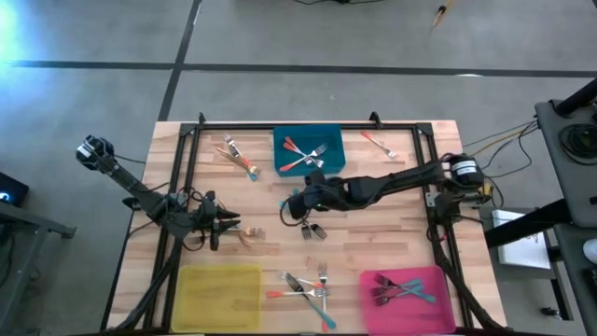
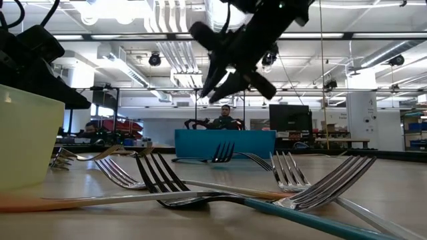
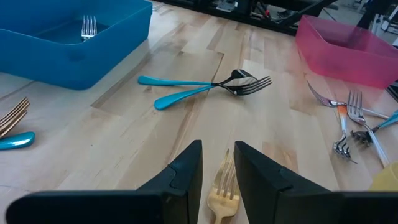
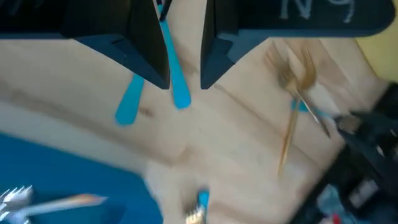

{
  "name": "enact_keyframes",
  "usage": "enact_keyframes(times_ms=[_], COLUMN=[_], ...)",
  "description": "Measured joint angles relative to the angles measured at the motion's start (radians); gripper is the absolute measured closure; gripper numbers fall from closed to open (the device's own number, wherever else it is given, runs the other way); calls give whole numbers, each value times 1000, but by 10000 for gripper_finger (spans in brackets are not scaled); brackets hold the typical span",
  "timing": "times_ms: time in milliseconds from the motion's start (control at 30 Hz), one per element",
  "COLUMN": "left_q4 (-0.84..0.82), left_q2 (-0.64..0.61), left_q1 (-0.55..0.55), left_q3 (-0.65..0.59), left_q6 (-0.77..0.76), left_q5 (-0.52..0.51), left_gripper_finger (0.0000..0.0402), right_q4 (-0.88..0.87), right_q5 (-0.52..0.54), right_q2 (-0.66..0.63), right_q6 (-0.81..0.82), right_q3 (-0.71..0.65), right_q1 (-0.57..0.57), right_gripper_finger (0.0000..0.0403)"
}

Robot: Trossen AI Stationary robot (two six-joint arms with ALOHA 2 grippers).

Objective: Sort silverware by color (type)
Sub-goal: Put the blue fork into the pink bin

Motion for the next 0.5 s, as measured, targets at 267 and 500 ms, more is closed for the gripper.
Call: enact_keyframes(times_ms=[267, 500], left_q4=[0, 0], left_q2=[0, 1], left_q1=[0, 0], left_q3=[0, 0], left_q6=[0, 0], left_q5=[0, 0], left_gripper_finger=[325, 325], right_q4=[-9, -24], right_q5=[-83, -98], right_q2=[75, 140], right_q6=[50, 172], right_q3=[3, 5], right_q1=[-8, -13], right_gripper_finger=[276, 262])
